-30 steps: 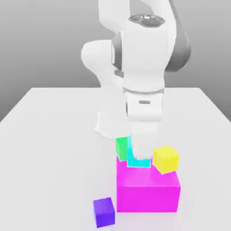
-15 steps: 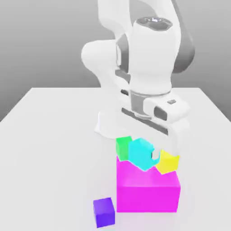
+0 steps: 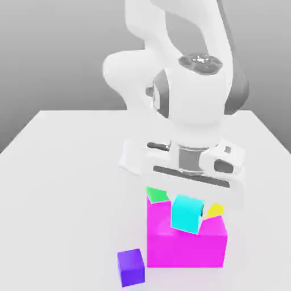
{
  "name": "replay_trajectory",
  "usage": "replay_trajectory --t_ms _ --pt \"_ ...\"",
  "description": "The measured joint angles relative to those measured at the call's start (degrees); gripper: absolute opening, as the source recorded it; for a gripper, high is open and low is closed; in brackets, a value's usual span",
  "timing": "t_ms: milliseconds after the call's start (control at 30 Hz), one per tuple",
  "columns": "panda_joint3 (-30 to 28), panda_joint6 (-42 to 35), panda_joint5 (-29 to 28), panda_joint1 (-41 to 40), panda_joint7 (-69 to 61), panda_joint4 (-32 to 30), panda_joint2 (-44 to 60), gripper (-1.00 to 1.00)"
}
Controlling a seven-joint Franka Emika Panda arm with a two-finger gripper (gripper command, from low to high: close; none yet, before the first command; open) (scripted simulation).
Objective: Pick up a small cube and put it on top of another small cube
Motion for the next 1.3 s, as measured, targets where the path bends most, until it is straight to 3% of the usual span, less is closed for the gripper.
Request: replay_trajectory --t_ms 233,567,867,1100,1300 --pt "0.02 0.15 0.11 -0.07 -0.08 -0.01 0.09 1.0" --pt "-0.07 -9.97 -2.44 -0.9 3.37 1.48 -8.8 1.0" --pt "-2.33 -3.24 -0.67 -5.8 20.57 3.49 -0.72 1.0" --pt "-4.52 4.08 5.03 -8.6 31.21 4.49 8.66 1.0" --pt "-0.05 12.86 10.89 -12.8 28.95 6.71 19.9 1.0"
